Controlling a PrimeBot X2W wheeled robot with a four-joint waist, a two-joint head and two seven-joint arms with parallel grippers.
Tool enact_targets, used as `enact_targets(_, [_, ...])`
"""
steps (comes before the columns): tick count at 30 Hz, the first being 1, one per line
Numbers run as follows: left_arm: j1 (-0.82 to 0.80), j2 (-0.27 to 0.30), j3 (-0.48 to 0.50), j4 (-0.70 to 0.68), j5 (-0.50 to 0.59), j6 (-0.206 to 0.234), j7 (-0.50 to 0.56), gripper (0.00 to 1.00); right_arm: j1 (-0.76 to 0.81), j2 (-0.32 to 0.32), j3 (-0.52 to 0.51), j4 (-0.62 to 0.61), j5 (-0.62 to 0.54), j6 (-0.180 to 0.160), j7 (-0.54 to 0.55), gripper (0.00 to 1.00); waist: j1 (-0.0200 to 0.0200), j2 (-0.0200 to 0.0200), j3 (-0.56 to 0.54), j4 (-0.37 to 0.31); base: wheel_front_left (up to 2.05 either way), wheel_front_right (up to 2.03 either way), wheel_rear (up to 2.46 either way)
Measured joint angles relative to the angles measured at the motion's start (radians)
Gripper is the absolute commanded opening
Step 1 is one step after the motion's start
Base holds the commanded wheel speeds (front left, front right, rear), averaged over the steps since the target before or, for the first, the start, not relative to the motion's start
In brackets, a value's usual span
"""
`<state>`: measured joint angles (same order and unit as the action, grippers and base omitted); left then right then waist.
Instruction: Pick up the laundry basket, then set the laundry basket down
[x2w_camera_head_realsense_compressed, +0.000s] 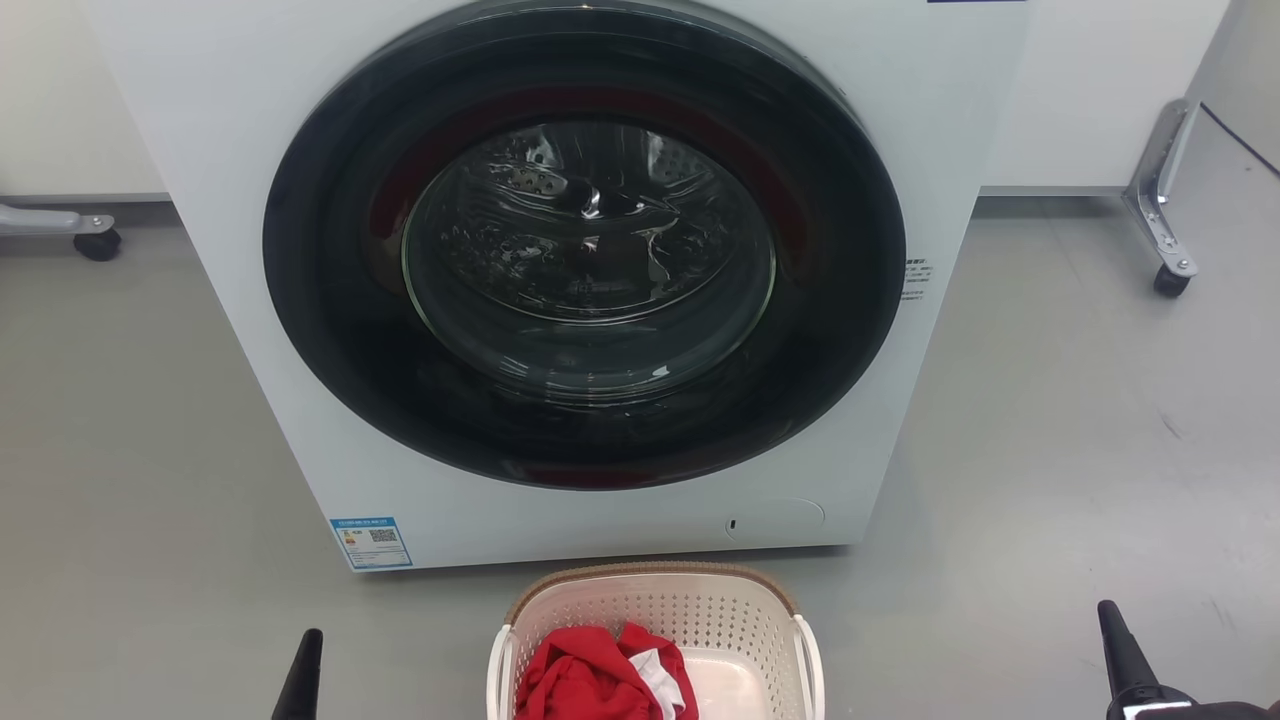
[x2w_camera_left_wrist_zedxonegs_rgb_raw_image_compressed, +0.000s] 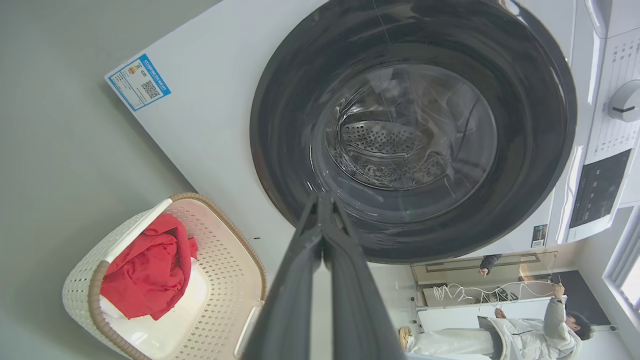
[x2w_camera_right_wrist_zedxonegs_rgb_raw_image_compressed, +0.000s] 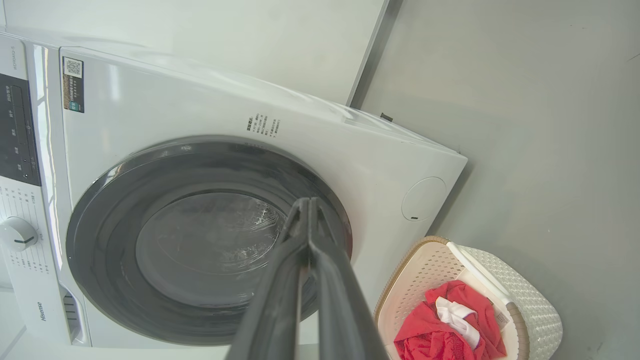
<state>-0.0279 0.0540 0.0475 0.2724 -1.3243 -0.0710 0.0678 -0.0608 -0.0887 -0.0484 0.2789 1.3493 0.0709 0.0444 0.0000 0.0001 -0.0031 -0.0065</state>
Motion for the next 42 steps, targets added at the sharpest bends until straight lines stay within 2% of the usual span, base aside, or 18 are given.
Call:
enact_targets(20, [-0.049,-0.011,0.043,0.022,-0.259,-0.046,0.046,0.00,-0.025,0.042,-0.083,0.020,0.242,0.046,0.069,0.00,0.0001,0.0000,0.005,0.006,0.00,0.00,0.00])
enact_targets(42, [-0.052,-0.012,0.044,0.023,-0.275,-0.053,0.046,0.00,-0.032,0.044,-0.085,0.020,0.246,0.050,0.069,0.00,0.0001,0.0000,0.005,0.006,0.00,0.00,0.00])
